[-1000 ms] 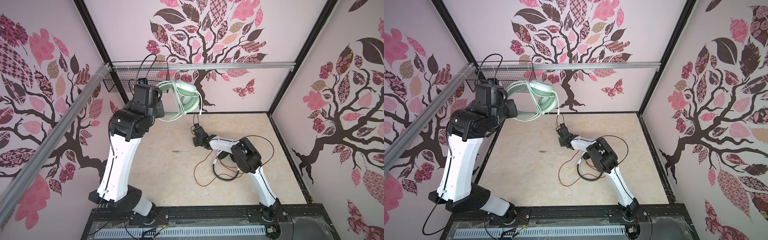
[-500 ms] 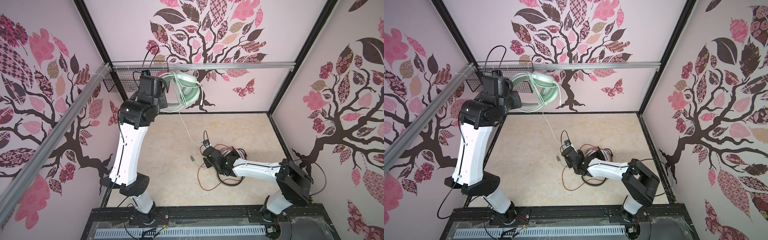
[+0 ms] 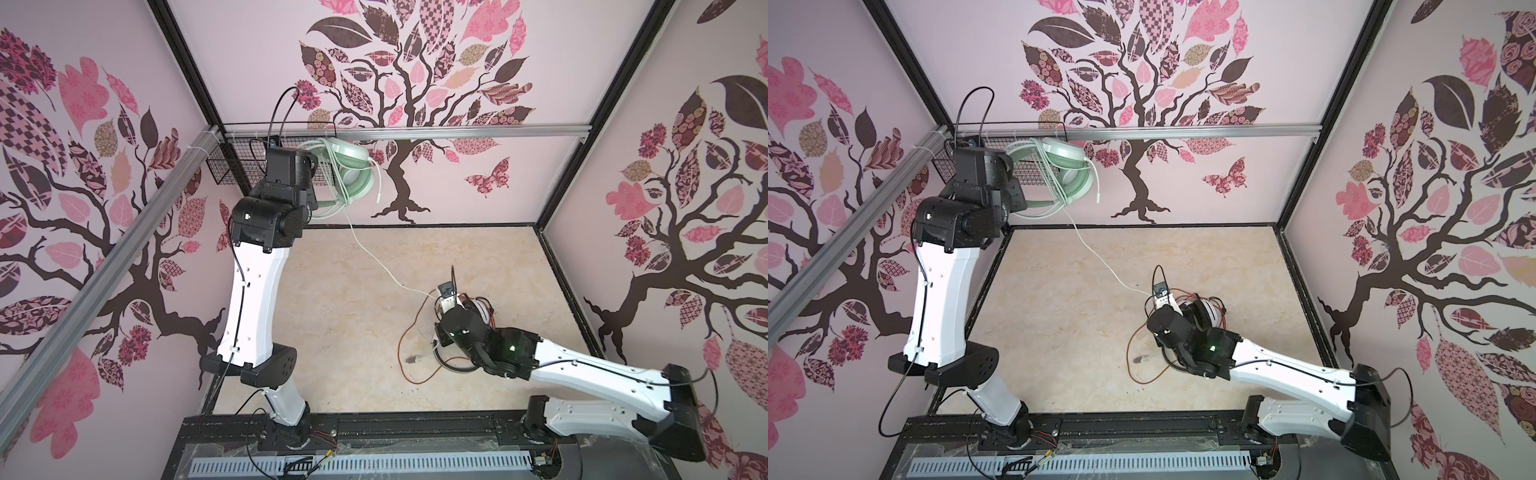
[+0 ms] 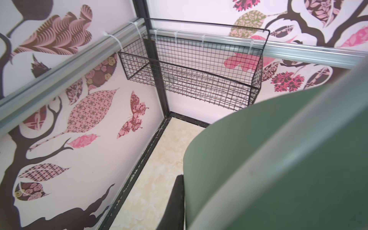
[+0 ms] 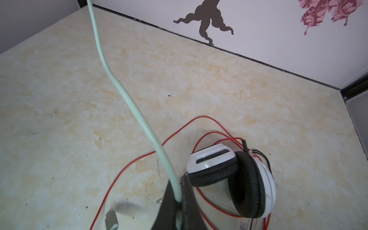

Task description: Wrap the headphones

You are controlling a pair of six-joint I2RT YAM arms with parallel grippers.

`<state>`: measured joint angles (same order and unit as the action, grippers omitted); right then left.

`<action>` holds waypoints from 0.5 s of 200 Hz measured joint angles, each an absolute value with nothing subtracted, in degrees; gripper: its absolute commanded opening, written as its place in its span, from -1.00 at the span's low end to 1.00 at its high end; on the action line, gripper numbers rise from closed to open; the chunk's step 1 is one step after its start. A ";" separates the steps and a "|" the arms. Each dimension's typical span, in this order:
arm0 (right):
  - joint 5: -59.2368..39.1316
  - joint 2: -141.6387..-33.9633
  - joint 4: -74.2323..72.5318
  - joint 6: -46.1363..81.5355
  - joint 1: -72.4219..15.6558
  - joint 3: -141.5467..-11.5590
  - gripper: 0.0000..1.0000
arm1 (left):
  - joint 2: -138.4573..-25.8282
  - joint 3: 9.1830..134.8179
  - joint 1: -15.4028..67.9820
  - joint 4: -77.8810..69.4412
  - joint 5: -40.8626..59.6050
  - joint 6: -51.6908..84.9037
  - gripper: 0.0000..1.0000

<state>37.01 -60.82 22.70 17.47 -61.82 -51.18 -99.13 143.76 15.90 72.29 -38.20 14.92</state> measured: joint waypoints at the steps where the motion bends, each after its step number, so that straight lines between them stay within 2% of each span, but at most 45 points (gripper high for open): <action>1: 37.06 -60.31 22.92 17.41 -61.82 -51.22 -1.00 | -99.15 143.76 15.90 72.27 -38.26 14.92 -1.00; 42: 38.00 -49.98 27.77 14.76 -61.82 -56.55 -1.00 | -99.94 138.37 15.90 69.47 -41.32 14.98 -1.00; 100: 40.51 -48.01 32.32 10.26 -61.82 -66.94 -1.00 | -101.34 128.01 16.03 68.73 -45.95 15.77 -1.00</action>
<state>40.51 -48.01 32.32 10.26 -61.82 -66.94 -101.34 128.01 16.03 68.73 -45.95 15.77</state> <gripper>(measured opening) 0.063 0.073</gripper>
